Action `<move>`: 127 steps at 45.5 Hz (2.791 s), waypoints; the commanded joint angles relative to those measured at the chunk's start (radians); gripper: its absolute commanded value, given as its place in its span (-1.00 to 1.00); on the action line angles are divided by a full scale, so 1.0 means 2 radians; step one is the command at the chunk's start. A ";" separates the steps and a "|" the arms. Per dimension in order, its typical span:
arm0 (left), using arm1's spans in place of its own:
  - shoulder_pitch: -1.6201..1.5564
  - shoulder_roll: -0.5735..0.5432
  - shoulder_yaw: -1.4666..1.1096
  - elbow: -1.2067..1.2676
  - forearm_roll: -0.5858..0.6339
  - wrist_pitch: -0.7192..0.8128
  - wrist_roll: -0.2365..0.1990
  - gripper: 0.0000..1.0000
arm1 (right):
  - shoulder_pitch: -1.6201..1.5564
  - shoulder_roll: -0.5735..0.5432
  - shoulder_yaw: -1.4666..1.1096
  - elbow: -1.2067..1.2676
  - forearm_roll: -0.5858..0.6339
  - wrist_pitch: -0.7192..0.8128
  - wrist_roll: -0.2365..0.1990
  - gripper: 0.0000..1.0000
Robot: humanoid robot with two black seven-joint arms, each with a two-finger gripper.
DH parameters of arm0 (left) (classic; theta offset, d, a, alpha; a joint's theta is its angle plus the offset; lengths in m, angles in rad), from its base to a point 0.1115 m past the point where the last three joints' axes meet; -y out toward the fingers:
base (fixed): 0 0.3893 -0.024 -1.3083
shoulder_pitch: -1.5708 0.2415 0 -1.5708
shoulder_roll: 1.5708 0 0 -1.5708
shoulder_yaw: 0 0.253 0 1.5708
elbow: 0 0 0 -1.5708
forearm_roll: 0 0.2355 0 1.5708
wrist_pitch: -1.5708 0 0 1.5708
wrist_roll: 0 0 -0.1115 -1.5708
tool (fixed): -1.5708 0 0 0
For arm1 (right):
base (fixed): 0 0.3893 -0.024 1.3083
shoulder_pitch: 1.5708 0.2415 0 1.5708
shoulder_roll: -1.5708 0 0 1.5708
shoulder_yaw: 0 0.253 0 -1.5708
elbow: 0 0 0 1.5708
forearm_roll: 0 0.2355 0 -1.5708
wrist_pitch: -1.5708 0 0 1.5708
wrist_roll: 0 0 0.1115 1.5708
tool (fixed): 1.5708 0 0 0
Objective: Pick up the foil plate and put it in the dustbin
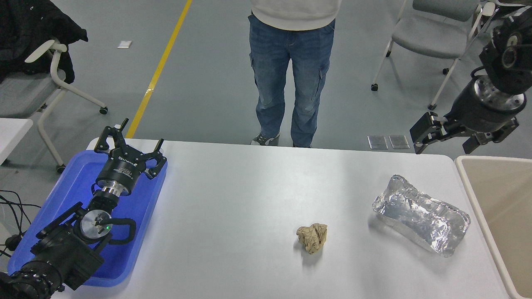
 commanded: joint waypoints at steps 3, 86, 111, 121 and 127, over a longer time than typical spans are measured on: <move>0.000 0.000 0.000 0.000 0.000 0.000 0.000 1.00 | -0.009 -0.014 -0.002 0.001 0.001 0.000 0.000 1.00; 0.000 0.000 0.000 0.000 0.000 0.000 0.000 1.00 | -0.351 -0.181 0.080 -0.094 0.066 -0.210 -0.001 1.00; 0.000 0.000 0.000 0.000 0.000 0.000 0.000 1.00 | -0.498 -0.119 0.183 -0.173 0.060 -0.294 -0.001 1.00; 0.000 0.000 0.000 0.000 0.000 0.000 0.000 1.00 | -0.532 -0.100 0.209 -0.188 0.060 -0.317 -0.001 1.00; 0.000 0.000 0.000 0.000 -0.001 0.000 0.000 1.00 | -0.534 -0.100 0.214 -0.188 0.060 -0.318 -0.001 1.00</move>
